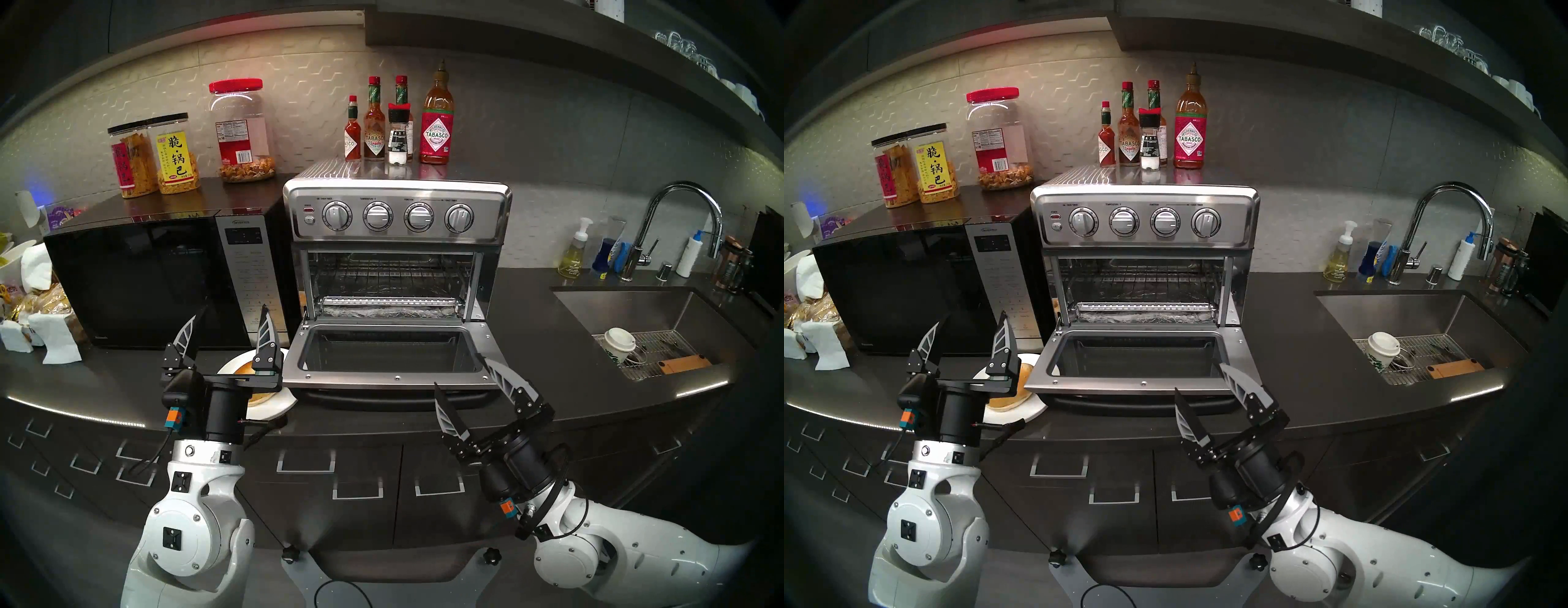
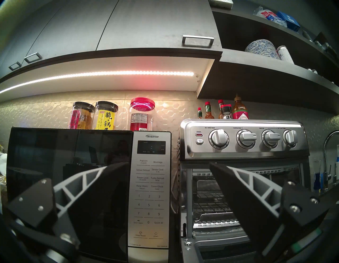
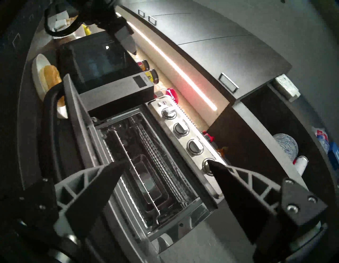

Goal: Open the oven and place the bagel inside on the rack

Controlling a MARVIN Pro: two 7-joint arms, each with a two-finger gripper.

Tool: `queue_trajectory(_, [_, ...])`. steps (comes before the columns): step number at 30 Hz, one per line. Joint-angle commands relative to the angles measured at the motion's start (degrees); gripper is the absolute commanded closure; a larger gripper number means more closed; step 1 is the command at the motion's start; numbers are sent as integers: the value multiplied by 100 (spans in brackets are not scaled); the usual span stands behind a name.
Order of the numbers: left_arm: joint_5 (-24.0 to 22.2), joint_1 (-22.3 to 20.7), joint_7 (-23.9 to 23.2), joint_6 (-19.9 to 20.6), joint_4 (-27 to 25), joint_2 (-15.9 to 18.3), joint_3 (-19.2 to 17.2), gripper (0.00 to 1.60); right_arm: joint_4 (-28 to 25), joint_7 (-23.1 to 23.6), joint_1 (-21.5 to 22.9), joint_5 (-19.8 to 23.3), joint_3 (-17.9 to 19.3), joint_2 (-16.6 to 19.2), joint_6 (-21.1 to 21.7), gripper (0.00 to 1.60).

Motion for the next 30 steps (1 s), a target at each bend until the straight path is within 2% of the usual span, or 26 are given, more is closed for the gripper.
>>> queue_trajectory(1, [5, 0, -8, -17, -115, 5, 8, 0, -54, -151, 369, 504, 408, 147, -603, 0])
queue_trajectory(11, [5, 1, -9, -16, -115, 5, 8, 0, 496, -310, 394, 1377, 1036, 660, -1427, 0])
queue_trajectory(16, [5, 4, -9, -14, -119, 5, 8, 0, 629, -446, 269, 1760, 1270, 952, -1930, 0])
queue_trajectory(20, [5, 7, -9, -11, -123, 6, 8, 0, 682, -637, 184, 1930, 1374, 1052, -2365, 0])
queue_trajectory(25, [5, 8, -9, -10, -125, 6, 8, 0, 529, -787, -61, 2038, 1426, 1251, -2711, 0])
queue_trajectory(26, [5, 8, -9, -10, -125, 6, 8, 0, 471, -906, -187, 1903, 1425, 1313, -2880, 0])
queue_trajectory(27, [5, 7, -9, -10, -124, 6, 8, 0, 407, -901, -243, 2018, 1402, 1347, -2985, 0])
queue_trajectory(30, [4, 9, -9, -8, -127, 6, 7, 0, 370, -1001, -329, 1891, 1439, 1403, -3003, 0])
